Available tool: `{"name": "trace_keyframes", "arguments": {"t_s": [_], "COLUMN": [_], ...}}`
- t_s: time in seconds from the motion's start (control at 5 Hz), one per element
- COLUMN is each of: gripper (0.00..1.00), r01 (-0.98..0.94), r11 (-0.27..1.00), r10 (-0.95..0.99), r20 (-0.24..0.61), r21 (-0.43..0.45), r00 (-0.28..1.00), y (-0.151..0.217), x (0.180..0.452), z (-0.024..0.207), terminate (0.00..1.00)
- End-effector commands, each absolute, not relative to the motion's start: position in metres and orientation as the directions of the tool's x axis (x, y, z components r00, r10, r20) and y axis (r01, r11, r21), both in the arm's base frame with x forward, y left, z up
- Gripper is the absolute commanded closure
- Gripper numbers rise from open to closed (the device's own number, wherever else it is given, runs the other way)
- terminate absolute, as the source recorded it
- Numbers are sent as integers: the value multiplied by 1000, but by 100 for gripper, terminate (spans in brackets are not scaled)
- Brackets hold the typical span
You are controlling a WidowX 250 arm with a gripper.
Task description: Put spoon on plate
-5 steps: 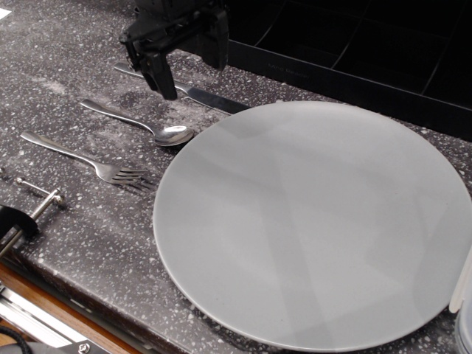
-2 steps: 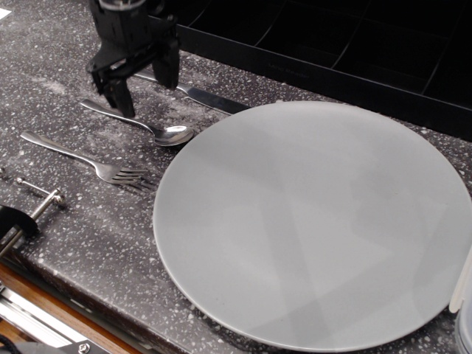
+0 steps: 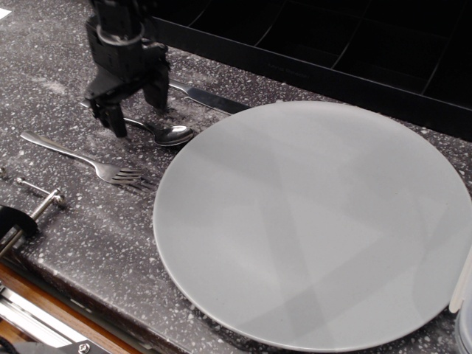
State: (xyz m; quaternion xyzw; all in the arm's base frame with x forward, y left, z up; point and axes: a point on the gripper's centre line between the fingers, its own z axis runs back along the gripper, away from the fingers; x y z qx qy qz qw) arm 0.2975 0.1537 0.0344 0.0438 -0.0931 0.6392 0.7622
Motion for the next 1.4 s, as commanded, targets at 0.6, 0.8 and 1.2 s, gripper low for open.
{"name": "trace_keyframes", "arguments": {"t_s": [0.6, 0.8, 1.2], "gripper": [100, 100, 100], "r01": [-990, -991, -991], "r11": [131, 127, 104], "r10": [971, 973, 993], "r20": [206, 199, 58], "r21": [-44, -46, -88], "r00": [120, 115, 100], "y": [159, 160, 146], "x": [304, 307, 313], "z": [34, 39, 106], "terminate": [0, 0, 0]}}
